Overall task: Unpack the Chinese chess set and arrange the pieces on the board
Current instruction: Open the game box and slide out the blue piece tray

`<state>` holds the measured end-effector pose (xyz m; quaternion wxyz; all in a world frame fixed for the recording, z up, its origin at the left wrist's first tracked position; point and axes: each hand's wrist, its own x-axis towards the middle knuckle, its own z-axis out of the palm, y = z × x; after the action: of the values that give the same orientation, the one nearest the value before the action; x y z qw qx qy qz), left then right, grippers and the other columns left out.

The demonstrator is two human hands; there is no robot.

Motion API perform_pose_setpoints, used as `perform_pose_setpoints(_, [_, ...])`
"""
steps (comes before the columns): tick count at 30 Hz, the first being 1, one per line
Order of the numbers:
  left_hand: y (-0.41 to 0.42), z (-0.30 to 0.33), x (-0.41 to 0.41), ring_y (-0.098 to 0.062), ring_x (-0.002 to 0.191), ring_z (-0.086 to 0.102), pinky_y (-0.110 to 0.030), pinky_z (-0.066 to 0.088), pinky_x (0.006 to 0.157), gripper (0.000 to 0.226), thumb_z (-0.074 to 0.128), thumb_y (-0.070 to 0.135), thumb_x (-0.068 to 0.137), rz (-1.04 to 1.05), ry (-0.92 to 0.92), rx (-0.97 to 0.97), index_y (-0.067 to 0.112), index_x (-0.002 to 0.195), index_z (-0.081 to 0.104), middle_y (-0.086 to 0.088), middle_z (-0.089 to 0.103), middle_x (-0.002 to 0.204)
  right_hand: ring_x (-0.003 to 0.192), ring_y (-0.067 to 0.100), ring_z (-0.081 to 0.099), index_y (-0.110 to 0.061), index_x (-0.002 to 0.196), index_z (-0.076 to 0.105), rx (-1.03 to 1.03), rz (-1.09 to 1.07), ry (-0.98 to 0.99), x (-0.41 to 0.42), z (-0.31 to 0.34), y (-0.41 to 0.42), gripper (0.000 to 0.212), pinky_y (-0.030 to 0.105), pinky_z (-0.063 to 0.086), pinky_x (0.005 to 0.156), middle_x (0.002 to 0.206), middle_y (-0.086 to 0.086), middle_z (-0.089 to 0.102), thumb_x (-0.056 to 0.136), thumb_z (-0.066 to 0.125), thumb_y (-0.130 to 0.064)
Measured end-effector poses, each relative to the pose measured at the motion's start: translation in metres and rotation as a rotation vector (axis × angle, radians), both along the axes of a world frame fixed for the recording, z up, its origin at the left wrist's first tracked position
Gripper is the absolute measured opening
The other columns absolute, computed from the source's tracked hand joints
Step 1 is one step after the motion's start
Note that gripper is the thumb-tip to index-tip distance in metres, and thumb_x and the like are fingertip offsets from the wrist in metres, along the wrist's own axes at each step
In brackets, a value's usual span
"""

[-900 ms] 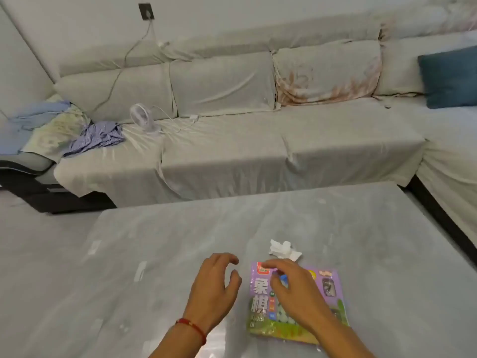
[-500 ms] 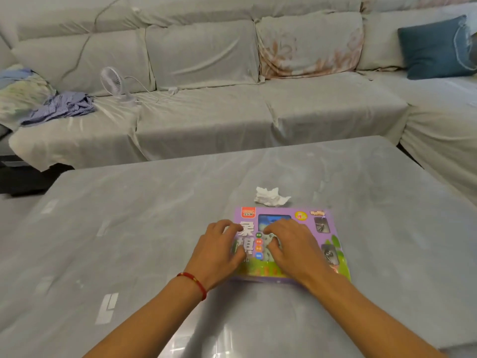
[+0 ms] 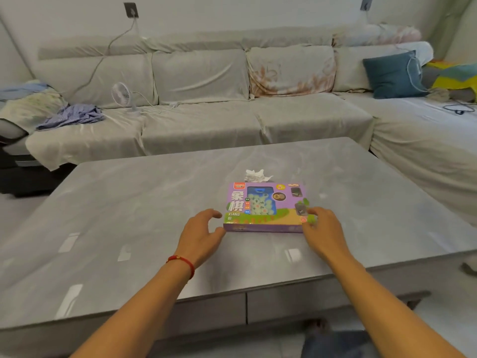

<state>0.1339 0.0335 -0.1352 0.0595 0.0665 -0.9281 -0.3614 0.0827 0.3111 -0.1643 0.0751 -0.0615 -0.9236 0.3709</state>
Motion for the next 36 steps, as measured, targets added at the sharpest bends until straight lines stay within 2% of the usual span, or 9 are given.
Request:
perform_pose_setpoints(5, [0.009, -0.025, -0.015, -0.021, 0.130, 0.048, -0.036, 0.043, 0.103, 0.045, 0.059, 0.028, 0.096, 0.054, -0.063, 0.148, 0.022, 0.140, 0.048, -0.003, 0.049, 0.145, 0.123, 0.040, 0.049, -0.006, 0.138, 0.047, -0.101, -0.105, -0.090, -0.021, -0.035, 0.010, 0.051, 0.043, 0.042, 0.099, 0.134, 0.021, 0.052, 0.092, 0.060, -0.024])
perform_pose_setpoints(8, [0.013, -0.040, -0.036, -0.023, 0.131, 0.049, -0.034, 0.044, 0.106, 0.056, 0.060, 0.033, 0.096, 0.087, -0.071, 0.178, 0.016, 0.146, 0.042, -0.003, 0.048, 0.148, 0.100, 0.040, 0.058, -0.006, 0.105, 0.058, -0.132, -0.117, -0.147, -0.043, -0.037, 0.006, 0.026, 0.040, 0.044, 0.076, 0.105, 0.020, 0.064, 0.093, 0.055, -0.028])
perform_pose_setpoints(12, [0.017, -0.046, -0.065, -0.012, 0.085, 0.061, -0.007, 0.041, 0.061, 0.020, 0.054, 0.022, 0.097, 0.160, -0.049, 0.179, 0.010, 0.112, 0.060, -0.002, 0.066, 0.119, 0.073, 0.036, 0.051, -0.012, 0.067, 0.050, -0.128, -0.083, -0.135, -0.050, -0.041, -0.001, 0.033, 0.037, 0.033, 0.056, 0.071, 0.013, 0.057, 0.093, 0.054, -0.033])
perform_pose_setpoints(17, [-0.010, -0.053, -0.068, -0.028, 0.088, 0.064, -0.037, 0.052, 0.074, 0.036, 0.051, 0.045, 0.083, 0.343, -0.058, 0.128, 0.016, 0.098, 0.065, -0.011, 0.068, 0.106, 0.086, 0.034, 0.058, -0.011, 0.091, 0.064, -0.070, 0.011, -0.129, -0.048, -0.050, -0.028, 0.030, 0.035, 0.041, 0.065, 0.093, 0.016, 0.065, 0.090, 0.055, -0.040])
perform_pose_setpoints(21, [-0.045, -0.056, -0.046, -0.028, 0.075, 0.063, -0.031, 0.045, 0.061, 0.031, 0.058, 0.041, 0.089, 0.441, -0.085, 0.042, 0.013, 0.092, 0.072, -0.011, 0.071, 0.090, 0.091, 0.028, 0.061, -0.017, 0.106, 0.068, -0.015, 0.134, -0.052, -0.035, -0.042, -0.057, 0.022, 0.037, 0.050, 0.075, 0.098, 0.009, 0.067, 0.088, 0.059, -0.025])
perform_pose_setpoints(25, [-0.072, -0.061, -0.031, -0.024, 0.082, 0.066, -0.035, 0.054, 0.073, 0.033, 0.064, 0.042, 0.092, 0.447, -0.087, 0.047, 0.012, 0.103, 0.070, -0.007, 0.073, 0.096, 0.101, 0.032, 0.058, -0.022, 0.121, 0.065, 0.102, 0.119, 0.028, -0.024, -0.042, -0.079, 0.034, 0.042, 0.051, 0.082, 0.104, 0.012, 0.064, 0.088, 0.060, -0.024])
perform_pose_setpoints(29, [-0.084, -0.062, -0.026, -0.020, 0.084, 0.068, -0.038, 0.058, 0.078, 0.029, 0.067, 0.042, 0.091, 0.400, -0.104, 0.123, 0.016, 0.104, 0.068, -0.001, 0.072, 0.097, 0.104, 0.023, 0.059, -0.029, 0.118, 0.070, -0.080, 0.122, 0.041, -0.024, -0.034, -0.085, 0.029, 0.039, 0.051, 0.090, 0.114, 0.004, 0.065, 0.093, 0.060, -0.040])
perform_pose_setpoints(32, [-0.088, -0.061, -0.027, -0.015, 0.079, 0.066, -0.026, 0.052, 0.065, 0.024, 0.068, 0.036, 0.091, 0.391, -0.071, 0.174, 0.015, 0.100, 0.071, -0.001, 0.070, 0.091, 0.096, 0.012, 0.065, -0.028, 0.107, 0.076, -0.372, 0.106, -0.068, -0.029, -0.022, -0.081, 0.032, 0.029, 0.053, 0.084, 0.108, -0.006, 0.072, 0.095, 0.049, -0.018])
perform_pose_setpoints(36, [-0.093, -0.064, -0.028, -0.015, 0.077, 0.068, -0.028, 0.056, 0.068, 0.025, 0.069, 0.036, 0.090, 0.463, -0.042, 0.263, 0.013, 0.098, 0.075, -0.003, 0.074, 0.091, 0.087, 0.018, 0.072, -0.028, 0.097, 0.075, -0.384, 0.084, -0.077, -0.039, -0.036, -0.063, 0.031, 0.045, 0.059, 0.081, 0.092, -0.004, 0.075, 0.088, 0.055, -0.007])
